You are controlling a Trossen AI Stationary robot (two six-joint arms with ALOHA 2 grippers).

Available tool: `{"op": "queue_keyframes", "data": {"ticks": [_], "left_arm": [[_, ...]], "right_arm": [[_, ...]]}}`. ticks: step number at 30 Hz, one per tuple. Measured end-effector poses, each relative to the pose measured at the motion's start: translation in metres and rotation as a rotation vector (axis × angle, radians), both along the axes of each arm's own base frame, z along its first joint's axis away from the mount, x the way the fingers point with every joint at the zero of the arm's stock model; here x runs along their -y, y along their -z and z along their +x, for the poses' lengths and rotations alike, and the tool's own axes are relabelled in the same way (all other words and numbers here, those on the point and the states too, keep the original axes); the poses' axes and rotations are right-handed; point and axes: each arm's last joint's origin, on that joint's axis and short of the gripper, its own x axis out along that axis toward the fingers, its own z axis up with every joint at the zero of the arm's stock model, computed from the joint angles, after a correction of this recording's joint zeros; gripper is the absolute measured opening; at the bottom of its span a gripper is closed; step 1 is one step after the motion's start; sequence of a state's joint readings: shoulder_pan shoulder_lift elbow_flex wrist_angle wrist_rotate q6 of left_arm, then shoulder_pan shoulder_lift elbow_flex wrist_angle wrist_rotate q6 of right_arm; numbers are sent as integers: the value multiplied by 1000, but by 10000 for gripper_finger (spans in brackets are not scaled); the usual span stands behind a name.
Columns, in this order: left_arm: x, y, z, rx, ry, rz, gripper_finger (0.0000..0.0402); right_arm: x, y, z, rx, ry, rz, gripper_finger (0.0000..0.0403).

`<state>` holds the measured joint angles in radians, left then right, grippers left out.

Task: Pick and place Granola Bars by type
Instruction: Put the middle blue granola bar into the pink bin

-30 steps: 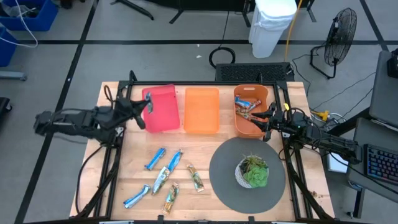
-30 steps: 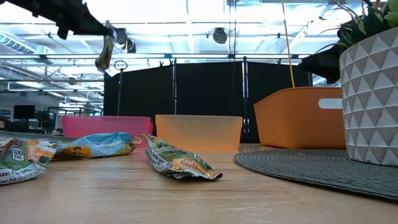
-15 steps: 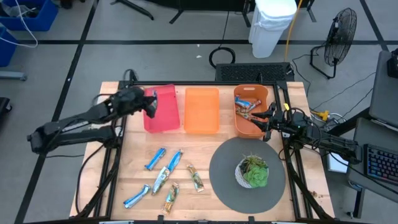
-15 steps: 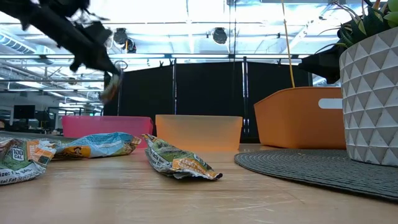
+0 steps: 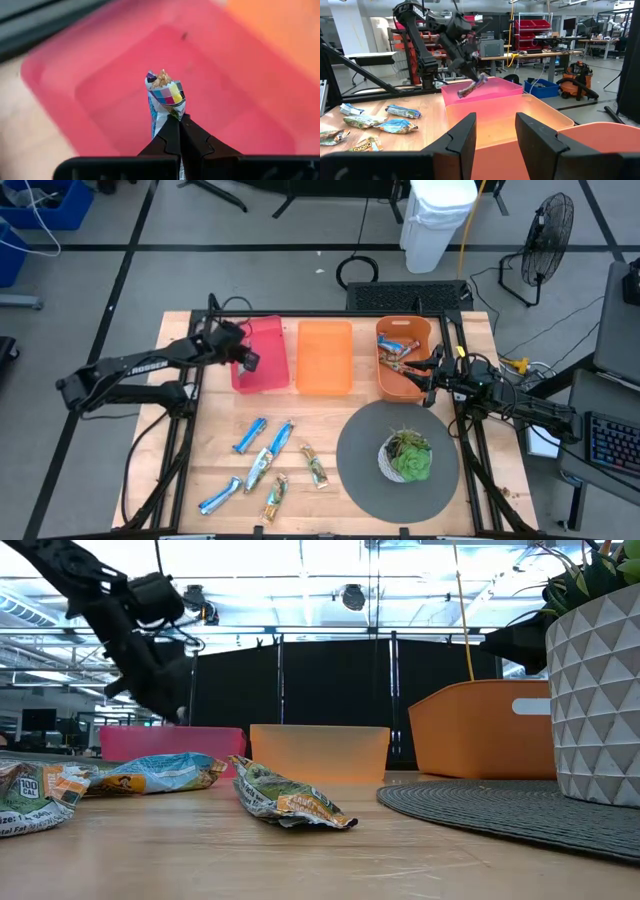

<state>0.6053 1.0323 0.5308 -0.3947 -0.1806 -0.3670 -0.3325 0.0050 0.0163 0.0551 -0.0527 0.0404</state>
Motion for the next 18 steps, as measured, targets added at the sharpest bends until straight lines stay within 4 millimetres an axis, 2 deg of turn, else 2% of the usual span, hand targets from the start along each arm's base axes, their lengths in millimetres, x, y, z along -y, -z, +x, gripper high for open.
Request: {"op": "queue_keyframes", "data": {"ticks": [8, 18], "left_arm": [[6, 11, -11, -149, -78, -96, 0], [7, 12, -12, -156, -85, -104, 4]], "right_arm": [[0, 0, 0, 0, -1, 0, 128], [0, 0, 0, 0, 0, 0, 128]]}}
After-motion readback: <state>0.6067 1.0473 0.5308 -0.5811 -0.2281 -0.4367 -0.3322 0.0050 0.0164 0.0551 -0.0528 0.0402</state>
